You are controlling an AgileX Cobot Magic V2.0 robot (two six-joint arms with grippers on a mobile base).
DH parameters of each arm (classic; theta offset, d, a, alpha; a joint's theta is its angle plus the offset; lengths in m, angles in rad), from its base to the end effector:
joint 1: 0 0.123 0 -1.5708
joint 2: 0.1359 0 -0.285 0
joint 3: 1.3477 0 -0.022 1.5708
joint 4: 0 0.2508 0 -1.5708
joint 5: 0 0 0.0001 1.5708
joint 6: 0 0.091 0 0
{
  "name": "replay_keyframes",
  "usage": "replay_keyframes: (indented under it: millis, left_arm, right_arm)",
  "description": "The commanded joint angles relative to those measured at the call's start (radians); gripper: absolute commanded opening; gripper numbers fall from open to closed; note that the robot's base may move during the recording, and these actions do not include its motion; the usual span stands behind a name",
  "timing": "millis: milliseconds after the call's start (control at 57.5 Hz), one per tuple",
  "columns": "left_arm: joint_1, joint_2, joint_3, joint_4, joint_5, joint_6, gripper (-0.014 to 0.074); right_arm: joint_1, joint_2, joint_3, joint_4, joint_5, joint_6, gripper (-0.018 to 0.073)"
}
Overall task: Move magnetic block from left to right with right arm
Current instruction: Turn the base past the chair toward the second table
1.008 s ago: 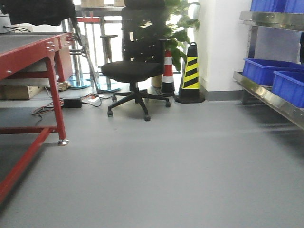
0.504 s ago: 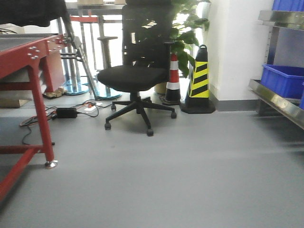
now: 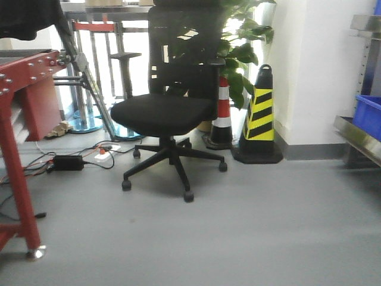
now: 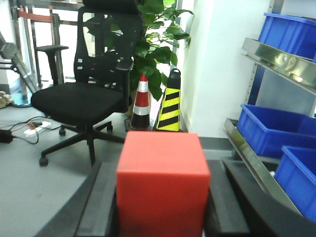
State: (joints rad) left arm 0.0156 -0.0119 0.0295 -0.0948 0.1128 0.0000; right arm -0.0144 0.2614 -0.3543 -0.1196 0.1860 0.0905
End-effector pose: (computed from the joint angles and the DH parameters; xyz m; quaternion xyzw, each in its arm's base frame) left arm 0.0568 -0.0001 0.1937 -0.0359 0.7211 -0.0310 0.6912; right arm 0.0709 -0.0030 0.2993 0.0033 0.7087 -0.0224 0.7051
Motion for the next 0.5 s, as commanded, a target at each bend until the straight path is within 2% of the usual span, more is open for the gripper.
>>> replay_keyframes:
  millis: [0, 487]
  left_arm:
    - [0.001, -0.012, 0.008, -0.007, -0.087, 0.000, -0.0126]
    - [0.001, -0.012, 0.008, -0.007, -0.087, 0.000, -0.0126]
  right_arm:
    - [-0.006, 0.009, -0.028, -0.012, -0.086, -0.007, 0.0221]
    - [-0.006, 0.010, -0.028, -0.012, -0.086, -0.007, 0.0221]
